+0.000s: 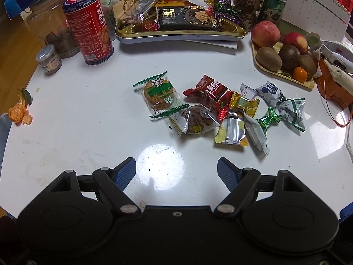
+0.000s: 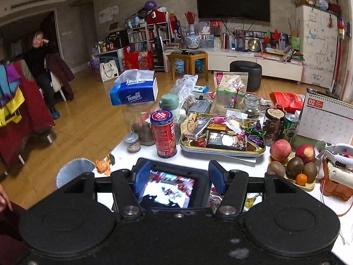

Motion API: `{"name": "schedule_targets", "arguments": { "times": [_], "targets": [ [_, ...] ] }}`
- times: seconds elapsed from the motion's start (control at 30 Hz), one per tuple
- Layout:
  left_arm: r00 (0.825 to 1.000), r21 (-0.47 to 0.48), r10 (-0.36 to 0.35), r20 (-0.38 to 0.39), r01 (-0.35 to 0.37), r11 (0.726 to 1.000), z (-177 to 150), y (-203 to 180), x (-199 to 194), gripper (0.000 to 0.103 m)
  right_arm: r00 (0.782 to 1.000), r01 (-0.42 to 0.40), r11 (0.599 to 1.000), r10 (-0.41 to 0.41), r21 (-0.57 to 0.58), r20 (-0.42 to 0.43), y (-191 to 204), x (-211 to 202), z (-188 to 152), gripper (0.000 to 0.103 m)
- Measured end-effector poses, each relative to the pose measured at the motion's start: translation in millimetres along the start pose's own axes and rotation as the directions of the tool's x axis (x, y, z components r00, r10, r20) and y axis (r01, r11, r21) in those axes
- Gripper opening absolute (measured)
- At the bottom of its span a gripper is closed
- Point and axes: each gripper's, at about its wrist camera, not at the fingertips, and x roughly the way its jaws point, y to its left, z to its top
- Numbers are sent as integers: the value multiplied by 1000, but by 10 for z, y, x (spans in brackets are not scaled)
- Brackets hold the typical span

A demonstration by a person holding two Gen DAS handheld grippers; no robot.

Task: Organize snacks
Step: 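Move both tools from the gold tray toward the snack pile, then grasp the white-green QR-code packet with the right tool while left tool approaches snacks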

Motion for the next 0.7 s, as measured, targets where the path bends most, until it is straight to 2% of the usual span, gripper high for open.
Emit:
{"name": "schedule_targets", "arguments": {
  "times": [0.13, 0.23, 0.27, 0.37, 0.43, 0.53, 0.7],
  "targets": [
    [1000, -7, 11, -6, -11, 1000, 2, 46, 25, 81, 1000, 9, 1000, -9, -3, -1, -36, 42, -6, 61],
    [1000, -48, -1, -24, 0, 999, 21, 169, 31, 81, 997, 41, 997, -45, 72, 56, -261, 13, 53, 62],
    [1000, -67, -1, -27, -1, 998, 32, 223, 23, 81, 996, 54, 993, -61, 108, 64, -390, 30, 74, 66],
    [1000, -118, 21, -20, -23, 993, 102, 368, -29, 81, 992, 115, 969, -122, 220, 16, -871, 202, 121, 68],
    [999, -131, 38, 0, -38, 991, 187, 444, -84, 81, 985, 174, 943, -161, 284, -69, -1221, 438, 95, 68],
    [997, -140, 70, 28, -66, 988, 341, 520, -129, 81, 950, 286, 894, -218, 345, -224, -1732, 877, -50, 66],
    [991, -170, 116, 63, -103, 980, 551, 598, -78, 81, 873, 447, 834, -327, 325, -361, -2232, 1312, -331, 63]
  ]
}}
